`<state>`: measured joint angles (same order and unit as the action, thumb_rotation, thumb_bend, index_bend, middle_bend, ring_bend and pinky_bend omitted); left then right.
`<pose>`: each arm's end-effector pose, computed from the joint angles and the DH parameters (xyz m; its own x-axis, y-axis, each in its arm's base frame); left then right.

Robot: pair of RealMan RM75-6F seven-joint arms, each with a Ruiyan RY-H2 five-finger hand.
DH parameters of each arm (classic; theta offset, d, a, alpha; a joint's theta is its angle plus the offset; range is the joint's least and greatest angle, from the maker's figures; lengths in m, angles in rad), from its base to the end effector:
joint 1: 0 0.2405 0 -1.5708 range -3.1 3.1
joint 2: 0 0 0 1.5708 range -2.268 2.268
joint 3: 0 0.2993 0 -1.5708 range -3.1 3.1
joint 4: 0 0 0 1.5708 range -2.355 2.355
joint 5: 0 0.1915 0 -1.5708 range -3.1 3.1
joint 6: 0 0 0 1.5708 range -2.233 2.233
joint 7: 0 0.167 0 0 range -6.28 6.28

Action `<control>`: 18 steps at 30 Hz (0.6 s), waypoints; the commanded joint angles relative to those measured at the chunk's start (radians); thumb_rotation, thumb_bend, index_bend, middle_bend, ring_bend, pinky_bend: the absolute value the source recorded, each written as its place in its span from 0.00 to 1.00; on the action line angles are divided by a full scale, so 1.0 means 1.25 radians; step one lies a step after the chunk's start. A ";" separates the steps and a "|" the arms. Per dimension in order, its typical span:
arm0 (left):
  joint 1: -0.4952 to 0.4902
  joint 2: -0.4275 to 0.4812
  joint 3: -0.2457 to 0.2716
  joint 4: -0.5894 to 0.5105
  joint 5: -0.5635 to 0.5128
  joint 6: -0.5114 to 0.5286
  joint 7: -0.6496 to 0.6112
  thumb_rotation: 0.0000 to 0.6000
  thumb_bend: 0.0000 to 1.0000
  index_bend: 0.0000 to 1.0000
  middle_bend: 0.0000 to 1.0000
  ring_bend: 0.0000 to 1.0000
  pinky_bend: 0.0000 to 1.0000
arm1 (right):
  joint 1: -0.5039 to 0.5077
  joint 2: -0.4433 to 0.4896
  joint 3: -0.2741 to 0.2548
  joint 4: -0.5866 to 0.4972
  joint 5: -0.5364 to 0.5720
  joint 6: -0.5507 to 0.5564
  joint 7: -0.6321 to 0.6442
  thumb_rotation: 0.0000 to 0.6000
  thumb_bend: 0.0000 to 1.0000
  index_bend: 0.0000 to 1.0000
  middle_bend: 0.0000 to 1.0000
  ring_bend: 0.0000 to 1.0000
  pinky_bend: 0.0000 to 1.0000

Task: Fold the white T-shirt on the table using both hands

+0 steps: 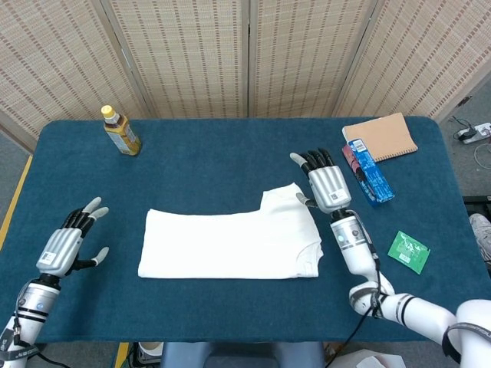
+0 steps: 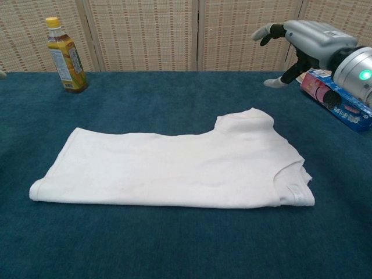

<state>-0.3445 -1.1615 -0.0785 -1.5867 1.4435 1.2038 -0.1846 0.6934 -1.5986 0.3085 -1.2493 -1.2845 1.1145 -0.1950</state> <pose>-0.3028 0.2934 0.1468 0.2281 0.1879 0.9553 0.9666 -0.1610 -0.1992 -0.1877 -0.4281 0.0456 0.3684 0.0466 0.9285 -0.8801 -0.3041 0.3645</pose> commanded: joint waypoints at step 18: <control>-0.113 -0.143 0.079 0.457 0.251 0.039 -0.121 1.00 0.33 0.31 0.07 0.02 0.03 | -0.243 0.325 -0.171 -0.403 -0.211 0.246 -0.025 1.00 0.19 0.28 0.27 0.12 0.08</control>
<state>-0.4551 -1.2768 -0.0020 -1.1201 1.6940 1.2096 -0.2902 0.3997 -1.1991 0.1046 -1.7421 -1.5374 1.4127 -0.2187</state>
